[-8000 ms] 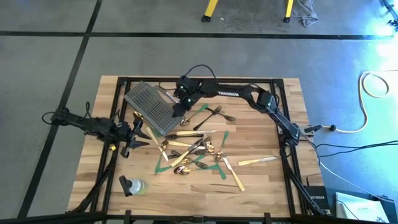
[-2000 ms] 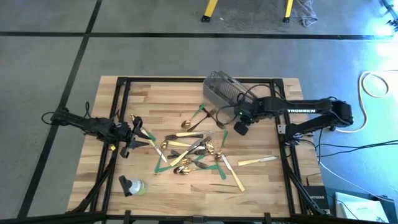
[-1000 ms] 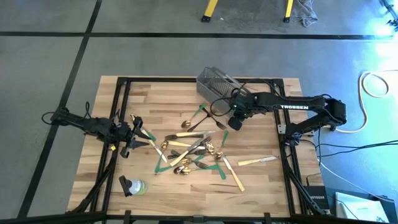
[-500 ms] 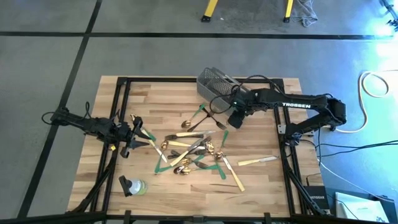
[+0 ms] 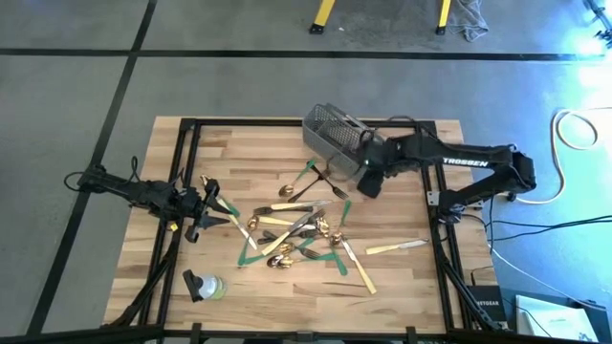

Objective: Sort silverware
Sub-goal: Put the yellow knife into the gray organizer

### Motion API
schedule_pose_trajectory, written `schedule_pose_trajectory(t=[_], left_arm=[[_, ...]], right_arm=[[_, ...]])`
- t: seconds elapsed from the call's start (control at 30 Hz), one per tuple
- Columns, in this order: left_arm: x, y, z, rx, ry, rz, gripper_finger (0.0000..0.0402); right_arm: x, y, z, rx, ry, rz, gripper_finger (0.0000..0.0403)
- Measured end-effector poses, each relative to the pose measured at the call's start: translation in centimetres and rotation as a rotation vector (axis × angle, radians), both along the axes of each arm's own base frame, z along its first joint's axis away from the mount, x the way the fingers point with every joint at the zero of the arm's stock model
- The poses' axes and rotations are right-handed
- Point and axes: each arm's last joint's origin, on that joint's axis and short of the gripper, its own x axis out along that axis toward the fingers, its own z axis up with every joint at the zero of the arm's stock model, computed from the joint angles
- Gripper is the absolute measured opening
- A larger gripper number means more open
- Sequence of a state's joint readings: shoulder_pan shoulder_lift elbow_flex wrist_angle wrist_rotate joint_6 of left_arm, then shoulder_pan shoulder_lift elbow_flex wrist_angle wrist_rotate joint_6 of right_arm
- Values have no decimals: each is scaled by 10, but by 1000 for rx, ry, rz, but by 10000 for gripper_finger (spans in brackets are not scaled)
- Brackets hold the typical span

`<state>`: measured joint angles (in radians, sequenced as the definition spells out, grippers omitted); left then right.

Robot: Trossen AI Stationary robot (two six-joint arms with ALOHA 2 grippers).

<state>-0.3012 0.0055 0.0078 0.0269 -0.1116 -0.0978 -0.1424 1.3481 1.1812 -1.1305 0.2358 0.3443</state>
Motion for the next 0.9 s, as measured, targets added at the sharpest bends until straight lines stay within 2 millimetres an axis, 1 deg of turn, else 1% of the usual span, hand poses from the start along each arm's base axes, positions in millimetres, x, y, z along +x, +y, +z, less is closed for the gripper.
schedule_pose_trajectory(t=[0.13,0.27,0.37,0.47,0.6,0.67,0.77,0.83,0.9], left_arm=[[0,0,0,0,0,0,92],[0,0,0,0,0,0,92],[0,0,0,0,0,0,92],[0,0,0,0,0,0,92],[0,0,0,0,-1,0,92],[0,0,0,0,0,0,92],[0,0,1,-2,-6,6,92],[0,0,1,-3,-9,7,92],[0,0,1,0,-6,7,92]], right_arm=[[5,38,0,1,-44,32,151],[6,86,-6,21,-136,86,146],[-3,121,-17,42,-146,203,145],[-22,147,-38,95,-46,346,145],[-43,166,-61,117,45,456,145],[-49,176,-73,118,59,581,145],[-52,188,-89,110,27,727,145],[-50,191,-102,112,6,747,145],[-46,190,-111,109,1,736,145]])
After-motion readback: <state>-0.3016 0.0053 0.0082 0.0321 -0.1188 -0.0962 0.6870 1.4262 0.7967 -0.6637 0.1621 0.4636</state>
